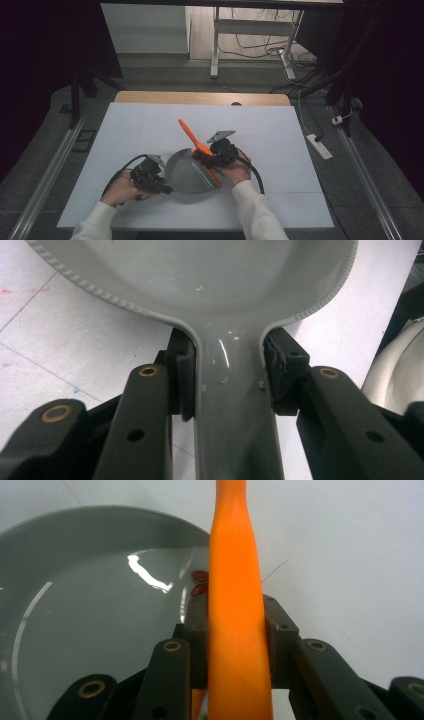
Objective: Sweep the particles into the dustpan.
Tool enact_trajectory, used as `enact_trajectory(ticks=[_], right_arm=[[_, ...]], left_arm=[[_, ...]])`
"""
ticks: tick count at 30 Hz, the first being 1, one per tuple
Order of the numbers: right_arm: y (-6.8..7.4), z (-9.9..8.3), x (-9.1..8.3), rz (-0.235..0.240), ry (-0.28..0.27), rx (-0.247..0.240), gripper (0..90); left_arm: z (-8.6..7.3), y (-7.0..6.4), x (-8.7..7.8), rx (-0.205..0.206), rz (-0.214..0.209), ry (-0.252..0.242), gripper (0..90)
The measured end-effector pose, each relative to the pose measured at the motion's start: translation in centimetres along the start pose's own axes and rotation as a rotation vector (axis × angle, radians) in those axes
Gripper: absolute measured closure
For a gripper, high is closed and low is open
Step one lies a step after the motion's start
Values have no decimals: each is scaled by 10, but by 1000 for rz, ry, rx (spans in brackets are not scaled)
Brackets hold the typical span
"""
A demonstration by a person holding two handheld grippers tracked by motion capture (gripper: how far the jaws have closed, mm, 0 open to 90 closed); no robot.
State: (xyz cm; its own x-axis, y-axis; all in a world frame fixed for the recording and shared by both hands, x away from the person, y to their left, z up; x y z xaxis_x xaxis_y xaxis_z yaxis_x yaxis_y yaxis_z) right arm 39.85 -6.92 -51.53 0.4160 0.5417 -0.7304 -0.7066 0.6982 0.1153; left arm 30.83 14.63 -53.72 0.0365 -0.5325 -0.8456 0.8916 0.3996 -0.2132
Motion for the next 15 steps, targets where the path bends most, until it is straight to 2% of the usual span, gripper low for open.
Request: enact_trajectory(ticks=[2,3,4,5,6,7,8,9,10,12,15], right_arm=[[1,0,0,7,-4,1,699],[5,1,0,28,-11,-19,699],[5,1,0,28,-11,-19,699],[11,2,-1,34,-8,-40,699],[13,2,-2,54,-6,-40,700],[13,2,-2,54,-6,-40,700],[15,3,-2,80,-10,-38,700],[18,5,-5,128,-30,-36,699],[18,5,-5,128,-30,-36,699],[17,8,-12,93,-53,-47,700],[13,9,-16,70,-52,-51,700]], left_arm=[[0,0,0,1,0,1,619],[0,0,0,0,0,1,619],[0,0,0,0,0,1,619],[0,0,0,-1,1,1,619],[0,0,0,-1,0,0,618],[0,0,0,-1,0,0,619],[0,0,0,-2,-1,-1,619],[0,0,0,-1,-1,-1,618],[-1,0,0,-1,-1,-1,618],[-1,1,1,2,-1,-2,619],[-2,1,1,5,-2,-1,619]])
Point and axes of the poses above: each handheld gripper's, and its own axes: x roughly forward along the jaws, z roughly out of its top, y roughly to its left, the point moved 4 cm from there along x, roughly forward along the jaws, and after that the axes turned 12 degrees about x, right-handed, at the moved point
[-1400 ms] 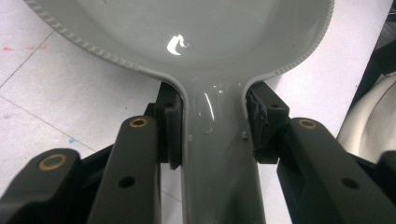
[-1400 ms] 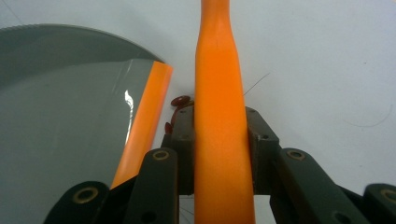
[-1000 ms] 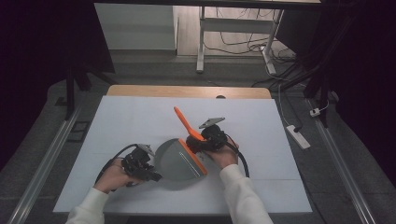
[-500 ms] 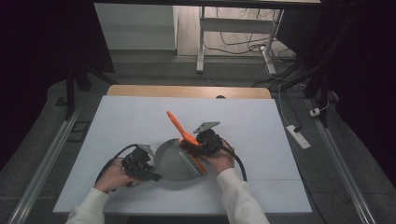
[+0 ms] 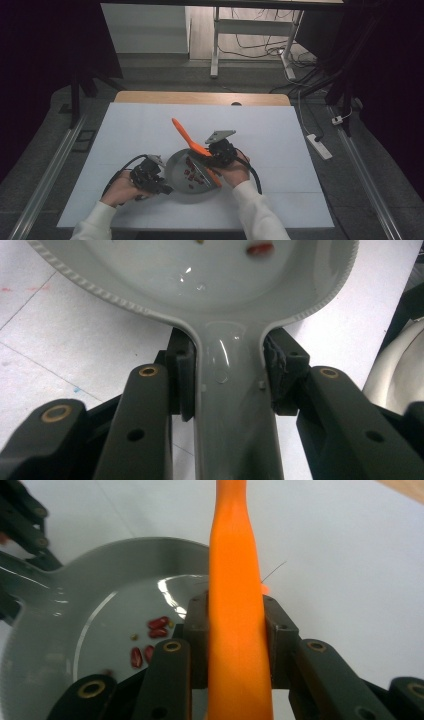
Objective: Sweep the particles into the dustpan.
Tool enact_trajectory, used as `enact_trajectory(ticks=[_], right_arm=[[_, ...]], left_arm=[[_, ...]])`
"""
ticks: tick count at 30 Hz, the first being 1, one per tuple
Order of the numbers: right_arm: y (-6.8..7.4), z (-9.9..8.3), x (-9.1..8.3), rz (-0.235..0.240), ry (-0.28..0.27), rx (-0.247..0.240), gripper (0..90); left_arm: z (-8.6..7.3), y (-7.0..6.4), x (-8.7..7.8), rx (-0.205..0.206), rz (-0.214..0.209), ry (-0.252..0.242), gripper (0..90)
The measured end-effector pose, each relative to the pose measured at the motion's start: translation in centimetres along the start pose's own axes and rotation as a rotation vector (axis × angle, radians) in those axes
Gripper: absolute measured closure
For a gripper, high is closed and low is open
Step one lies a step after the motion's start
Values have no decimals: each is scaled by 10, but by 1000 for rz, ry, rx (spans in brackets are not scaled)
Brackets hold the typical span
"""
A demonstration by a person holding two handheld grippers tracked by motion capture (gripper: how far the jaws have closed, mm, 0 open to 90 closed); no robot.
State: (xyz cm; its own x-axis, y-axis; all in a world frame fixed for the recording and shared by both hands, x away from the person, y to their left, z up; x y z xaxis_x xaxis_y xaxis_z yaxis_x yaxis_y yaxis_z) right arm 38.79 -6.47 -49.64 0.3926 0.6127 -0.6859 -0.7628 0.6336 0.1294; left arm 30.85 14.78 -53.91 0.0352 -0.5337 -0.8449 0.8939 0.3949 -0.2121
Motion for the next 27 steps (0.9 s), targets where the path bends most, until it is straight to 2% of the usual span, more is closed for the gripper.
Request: enact_trajectory(ticks=[8,12,13,17,19,24,27], right_arm=[[-22,-1,-17,-64,-34,33,700],[-30,-2,-18,-97,-36,57,699],[-35,-2,-15,-115,-28,65,699],[-40,-2,-7,-129,-9,70,699],[-42,-1,2,-134,6,77,699],[-41,-2,14,-150,43,56,699],[-39,-1,19,-147,47,56,699]], left_arm=[[-2,1,1,2,0,0,619],[-3,1,2,-1,0,1,619],[-3,1,2,-3,0,1,619],[-4,2,1,-9,0,2,619],[-4,3,0,-11,0,2,619],[-6,4,0,-9,-3,5,619],[-7,4,0,-10,-3,5,619]])
Point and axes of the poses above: each handheld gripper's, and its own axes: x roughly forward along the jaws, z roughly out of its top, y roughly to its left, the point moved 4 cm from there along x, roughly forward along the jaws, and after that the axes turned 12 degrees about x, right-handed, at the moved point
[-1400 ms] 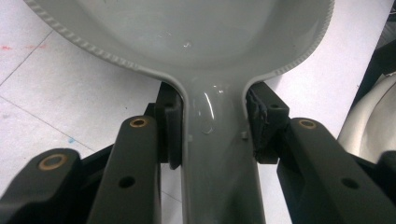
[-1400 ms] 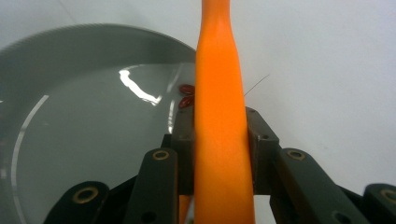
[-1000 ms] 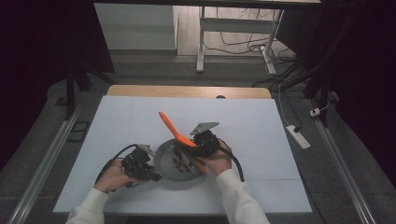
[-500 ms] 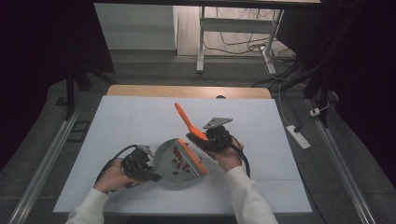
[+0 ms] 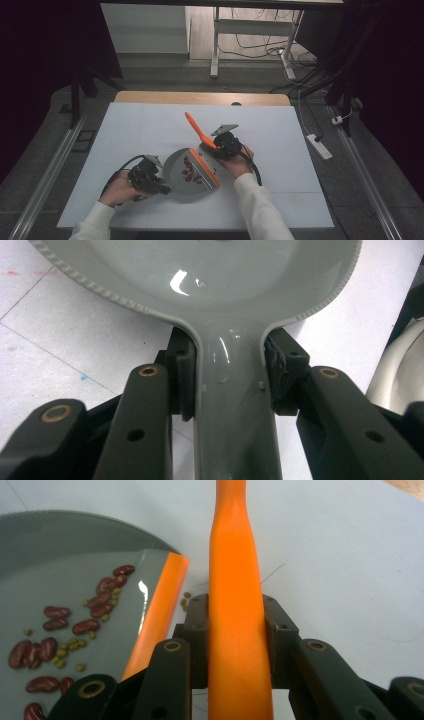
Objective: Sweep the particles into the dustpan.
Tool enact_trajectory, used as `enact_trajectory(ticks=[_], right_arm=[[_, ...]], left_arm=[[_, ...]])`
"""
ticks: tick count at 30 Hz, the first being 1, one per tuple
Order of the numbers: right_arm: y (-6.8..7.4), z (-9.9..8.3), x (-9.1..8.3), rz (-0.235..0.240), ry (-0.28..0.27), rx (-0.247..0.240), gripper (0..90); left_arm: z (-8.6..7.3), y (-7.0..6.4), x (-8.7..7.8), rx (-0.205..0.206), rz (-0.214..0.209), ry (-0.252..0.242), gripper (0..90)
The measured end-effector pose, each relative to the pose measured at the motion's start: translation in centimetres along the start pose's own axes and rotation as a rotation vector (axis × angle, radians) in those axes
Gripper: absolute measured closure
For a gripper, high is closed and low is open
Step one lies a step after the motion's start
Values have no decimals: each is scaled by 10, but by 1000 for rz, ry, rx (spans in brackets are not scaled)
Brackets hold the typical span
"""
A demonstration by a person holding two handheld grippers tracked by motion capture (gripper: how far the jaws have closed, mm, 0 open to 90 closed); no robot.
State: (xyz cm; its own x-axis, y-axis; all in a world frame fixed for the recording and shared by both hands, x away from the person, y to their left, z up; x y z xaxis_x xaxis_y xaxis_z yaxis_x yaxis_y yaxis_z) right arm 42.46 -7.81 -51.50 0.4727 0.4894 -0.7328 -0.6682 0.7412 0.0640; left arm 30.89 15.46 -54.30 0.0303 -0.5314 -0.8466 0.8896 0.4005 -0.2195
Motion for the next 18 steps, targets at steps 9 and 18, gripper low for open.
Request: enact_trajectory(ticks=[9,18], right_arm=[[13,0,3,18,12,-24,700],[37,-4,-6,148,-9,-9,700]], left_arm=[[0,0,1,-1,0,6,619],[0,0,2,-3,0,10,619]])
Point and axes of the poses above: each handheld gripper's, and its own axes: x roughly forward along the jaws, z roughly out of its top, y roughly to its left, the point moved 4 cm from there along x, roughly forward along the jaws, and after that the axes turned 12 degrees about x, right-handed, at the moved point
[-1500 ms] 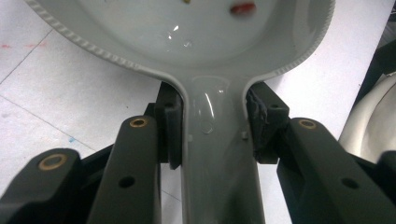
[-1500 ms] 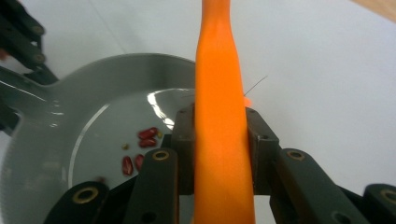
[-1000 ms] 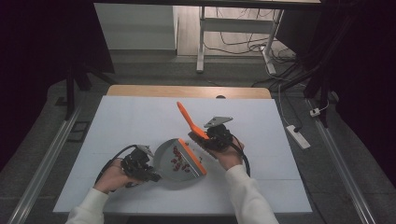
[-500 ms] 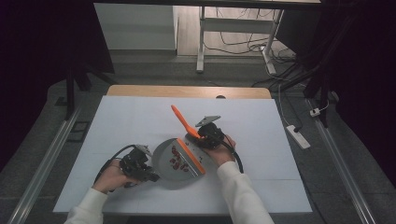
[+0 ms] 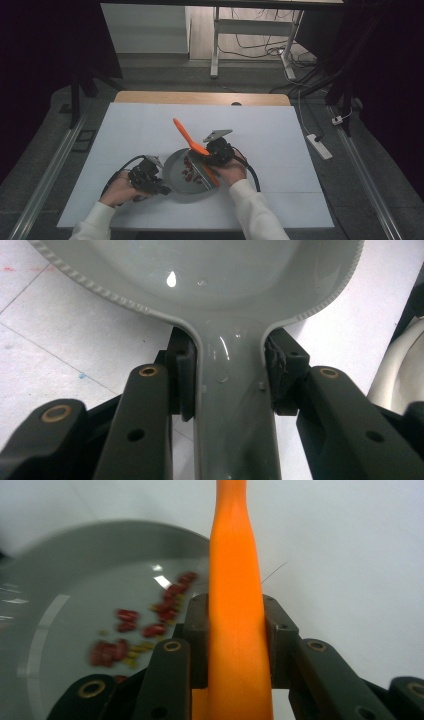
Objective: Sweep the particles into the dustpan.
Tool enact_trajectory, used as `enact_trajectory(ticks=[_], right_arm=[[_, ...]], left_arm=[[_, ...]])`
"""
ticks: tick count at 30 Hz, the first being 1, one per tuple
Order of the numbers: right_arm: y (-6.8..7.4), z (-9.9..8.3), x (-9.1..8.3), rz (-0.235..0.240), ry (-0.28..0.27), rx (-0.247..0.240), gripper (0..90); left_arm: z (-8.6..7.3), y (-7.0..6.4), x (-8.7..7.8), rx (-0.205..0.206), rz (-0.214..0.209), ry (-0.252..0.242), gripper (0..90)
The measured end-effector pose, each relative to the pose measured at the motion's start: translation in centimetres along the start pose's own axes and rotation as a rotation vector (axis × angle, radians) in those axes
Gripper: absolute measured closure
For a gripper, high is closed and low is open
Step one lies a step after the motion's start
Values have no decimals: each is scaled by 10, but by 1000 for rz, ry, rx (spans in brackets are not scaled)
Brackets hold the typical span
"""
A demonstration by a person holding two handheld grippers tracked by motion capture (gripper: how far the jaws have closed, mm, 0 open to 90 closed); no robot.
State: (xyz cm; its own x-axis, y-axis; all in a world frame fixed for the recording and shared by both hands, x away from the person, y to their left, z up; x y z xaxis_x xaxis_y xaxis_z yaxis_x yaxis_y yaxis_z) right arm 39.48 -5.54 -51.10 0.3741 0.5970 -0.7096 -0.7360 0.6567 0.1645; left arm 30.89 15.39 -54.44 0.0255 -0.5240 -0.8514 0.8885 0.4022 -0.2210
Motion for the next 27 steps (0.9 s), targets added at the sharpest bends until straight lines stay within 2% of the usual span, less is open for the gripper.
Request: enact_trajectory(ticks=[1,4,7,10,15,27], right_arm=[[0,0,0,0,0,0,700],[11,1,-2,18,-7,-56,700],[11,6,-8,16,-39,-48,700],[-2,9,-19,-17,-76,-13,700],[-16,6,-31,-59,-84,5,699],[-34,-9,-41,-106,-81,40,700]], left_arm=[[0,0,0,0,0,0,619],[0,0,1,-7,0,-5,619],[0,0,1,-7,1,-3,619],[0,0,0,0,-1,1,619],[0,0,1,2,2,3,619],[-1,-1,1,6,4,9,619]])
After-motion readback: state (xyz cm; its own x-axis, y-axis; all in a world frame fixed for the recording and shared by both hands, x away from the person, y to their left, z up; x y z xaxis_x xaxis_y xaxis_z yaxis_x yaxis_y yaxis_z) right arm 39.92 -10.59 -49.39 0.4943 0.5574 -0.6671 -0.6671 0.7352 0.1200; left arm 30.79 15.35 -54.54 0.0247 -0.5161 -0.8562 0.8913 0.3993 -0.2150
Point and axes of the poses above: each handheld gripper's, and its own axes: x roughly forward along the jaws, z roughly out of its top, y roughly to its left, the point moved 4 cm from there along x, roughly forward along the jaws, and after that the axes turned 12 degrees about x, right-handed, at the moved point
